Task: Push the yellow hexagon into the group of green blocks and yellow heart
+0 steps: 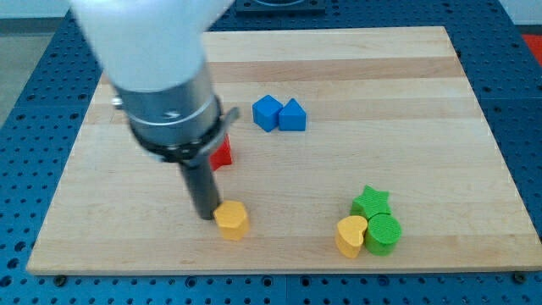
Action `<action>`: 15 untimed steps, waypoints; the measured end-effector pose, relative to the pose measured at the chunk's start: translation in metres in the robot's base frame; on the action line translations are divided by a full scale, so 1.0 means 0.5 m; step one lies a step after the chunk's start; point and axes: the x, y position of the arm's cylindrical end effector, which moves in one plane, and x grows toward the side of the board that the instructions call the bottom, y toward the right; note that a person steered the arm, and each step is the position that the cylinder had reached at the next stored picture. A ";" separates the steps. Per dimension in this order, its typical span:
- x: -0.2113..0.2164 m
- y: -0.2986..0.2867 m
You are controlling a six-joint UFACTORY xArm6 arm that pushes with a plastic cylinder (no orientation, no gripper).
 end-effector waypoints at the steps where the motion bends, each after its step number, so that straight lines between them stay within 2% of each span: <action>1: 0.005 0.003; 3: 0.083 -0.017; 5: 0.065 0.067; 7: 0.091 0.067; 9: 0.049 0.125; 10: 0.047 0.109; 11: 0.042 0.009; 12: 0.001 0.015; 14: -0.016 0.208; 15: -0.016 0.217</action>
